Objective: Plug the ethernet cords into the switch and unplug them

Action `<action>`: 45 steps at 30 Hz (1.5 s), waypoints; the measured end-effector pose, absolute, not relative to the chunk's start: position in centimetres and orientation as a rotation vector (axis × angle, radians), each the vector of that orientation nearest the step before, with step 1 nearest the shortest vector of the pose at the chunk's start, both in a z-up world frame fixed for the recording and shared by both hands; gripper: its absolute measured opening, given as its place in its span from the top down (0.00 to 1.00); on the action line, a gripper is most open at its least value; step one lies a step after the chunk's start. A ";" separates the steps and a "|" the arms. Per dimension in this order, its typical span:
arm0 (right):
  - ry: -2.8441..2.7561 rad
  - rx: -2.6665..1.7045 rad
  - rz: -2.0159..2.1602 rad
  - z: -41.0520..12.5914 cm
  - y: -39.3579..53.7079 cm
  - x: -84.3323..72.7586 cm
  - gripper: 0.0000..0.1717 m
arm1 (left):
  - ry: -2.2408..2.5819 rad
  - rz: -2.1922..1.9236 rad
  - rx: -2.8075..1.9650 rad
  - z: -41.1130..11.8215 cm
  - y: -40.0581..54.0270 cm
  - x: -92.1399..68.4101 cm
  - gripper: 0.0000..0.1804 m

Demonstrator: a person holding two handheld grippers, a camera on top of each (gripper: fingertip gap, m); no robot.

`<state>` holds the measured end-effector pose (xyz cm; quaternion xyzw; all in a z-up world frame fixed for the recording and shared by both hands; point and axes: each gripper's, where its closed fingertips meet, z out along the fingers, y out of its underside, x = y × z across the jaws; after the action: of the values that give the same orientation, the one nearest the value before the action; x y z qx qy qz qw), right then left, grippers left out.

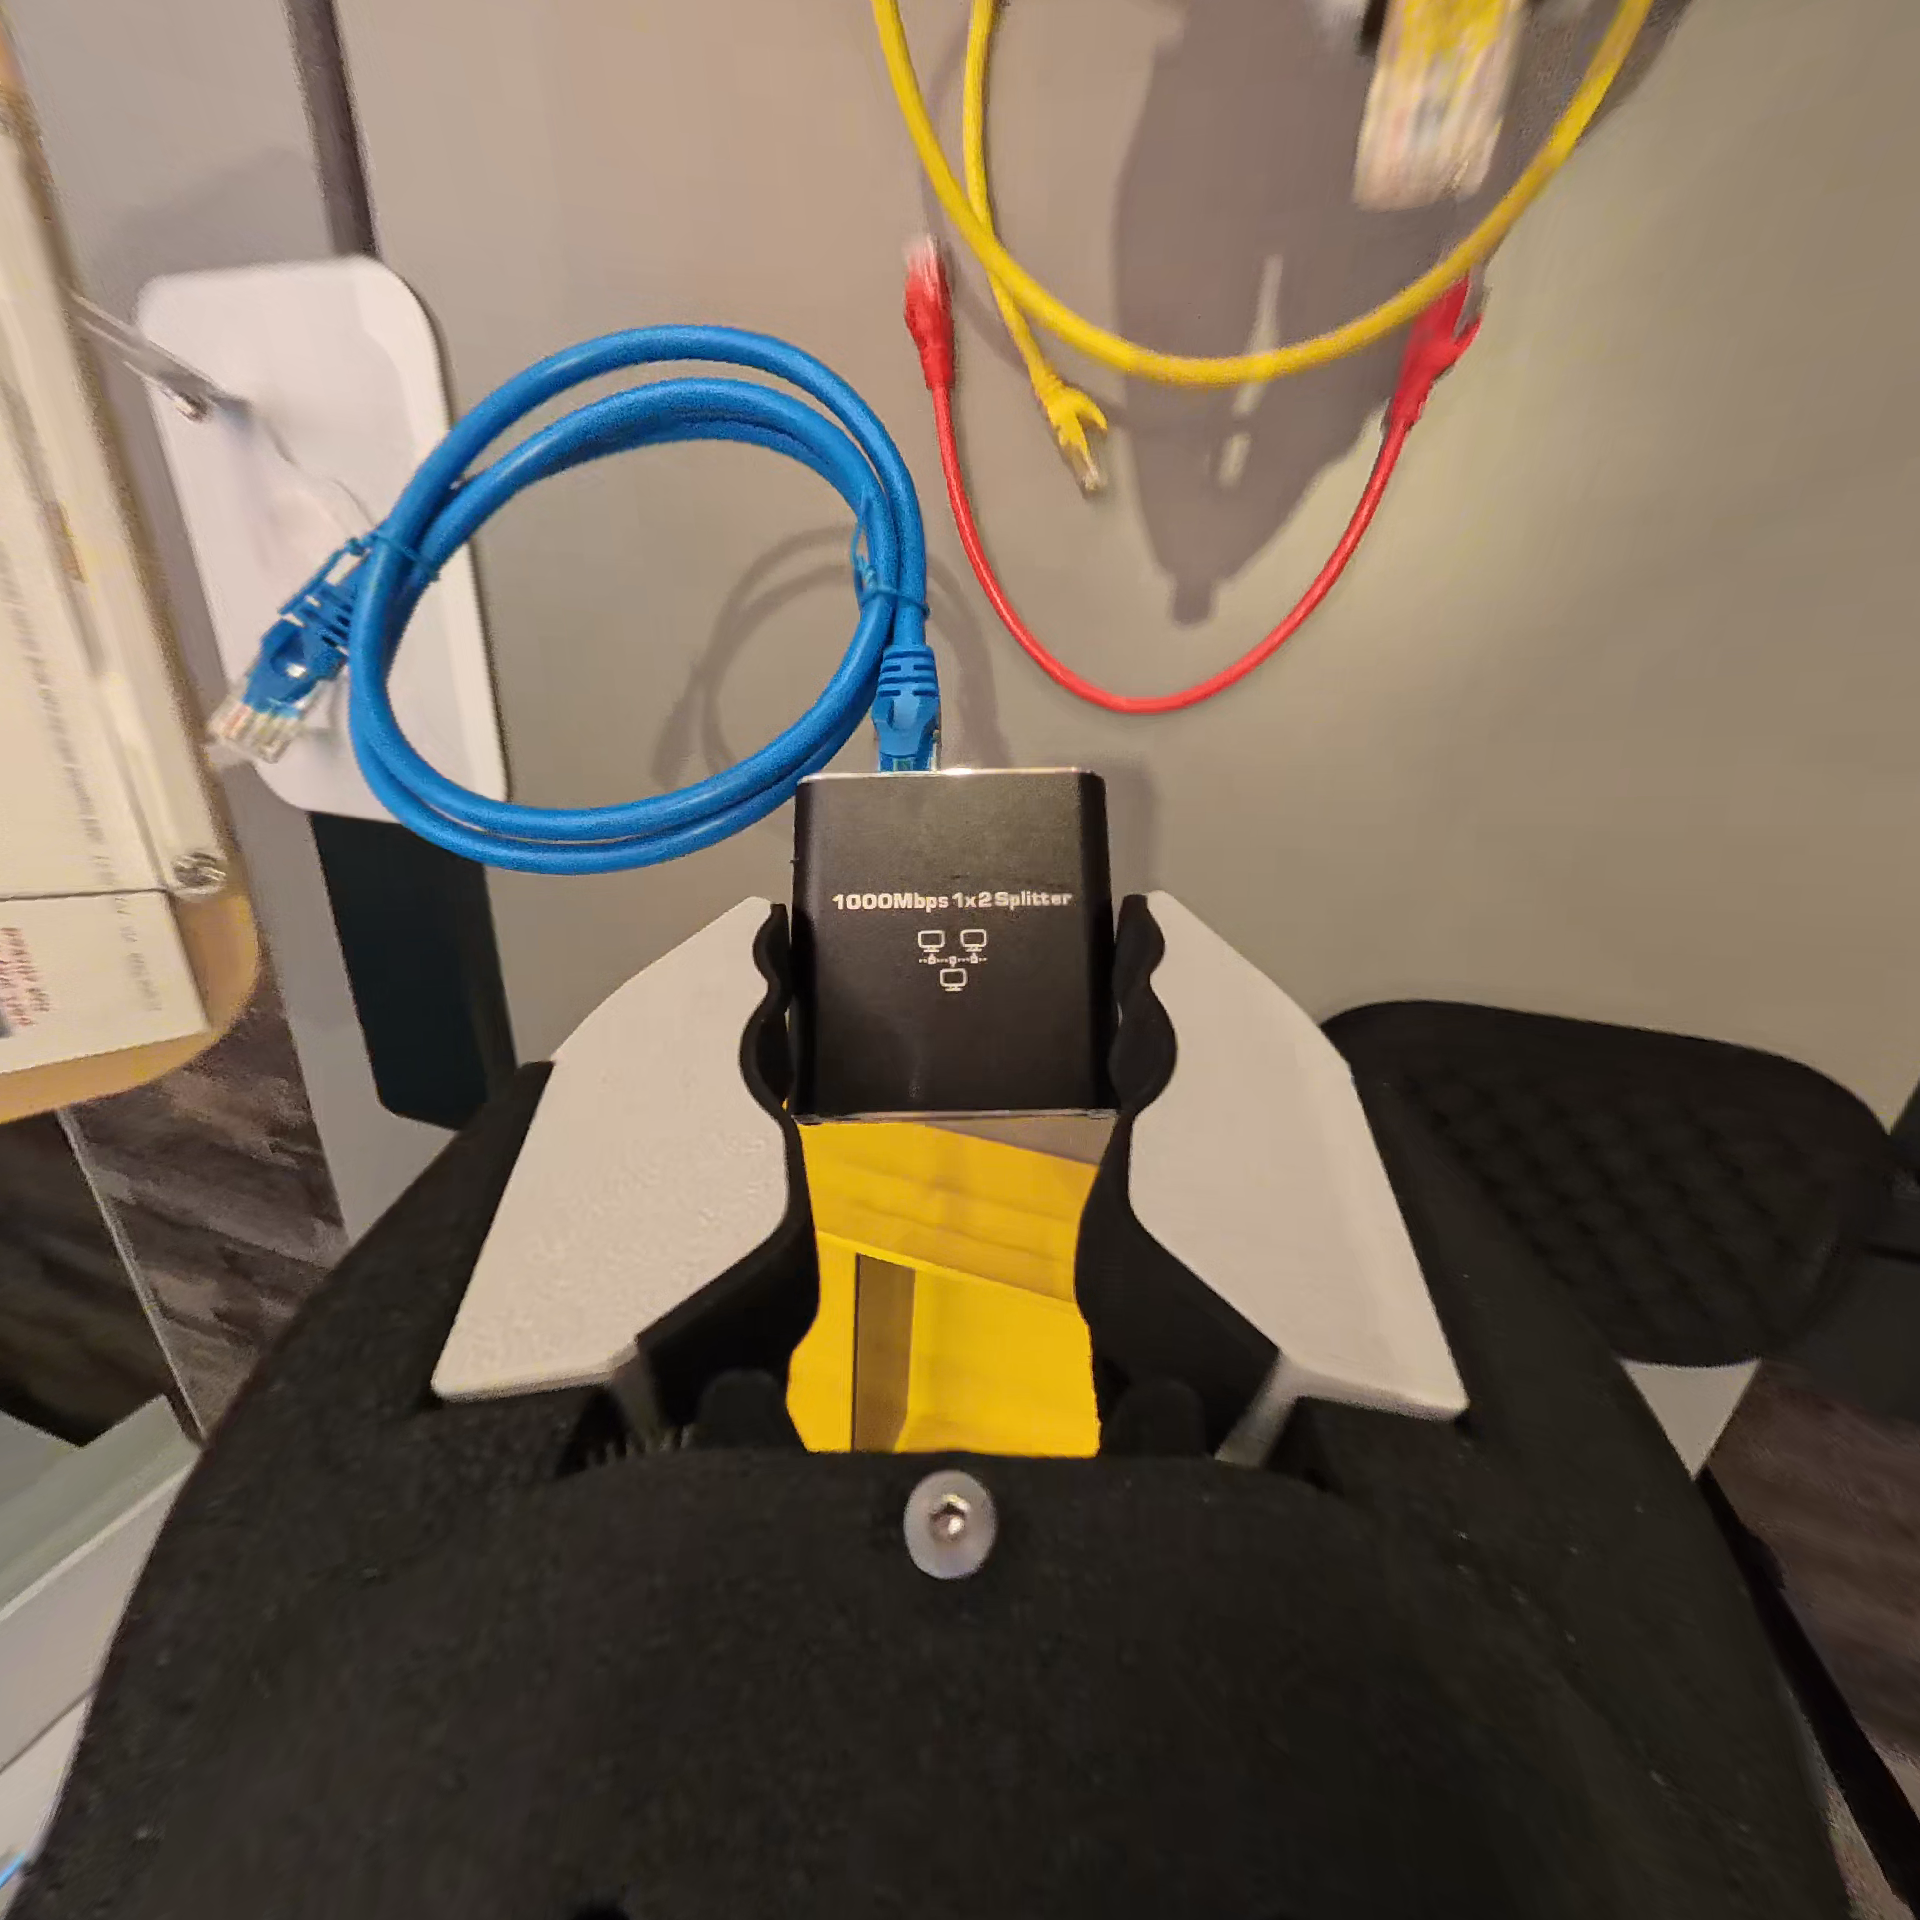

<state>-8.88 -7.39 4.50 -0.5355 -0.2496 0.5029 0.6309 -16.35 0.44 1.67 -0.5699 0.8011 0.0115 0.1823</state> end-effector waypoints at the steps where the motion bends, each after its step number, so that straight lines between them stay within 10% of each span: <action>1: -0.567 -1.222 1.153 4.5 -7.4 -8.9 0.92 | 2.248 0.014 -1.588 2.4 0.2 -16.0 0.67; 45: -0.356 -0.843 0.980 9.4 -10.4 -6.6 0.92 | 2.023 -0.889 -1.304 9.1 -8.9 -8.7 0.67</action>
<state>-6.62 -10.38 9.41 -0.3905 -0.1652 0.4542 0.7835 -8.70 -8.88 9.07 -0.4874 0.7560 -0.3323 0.2837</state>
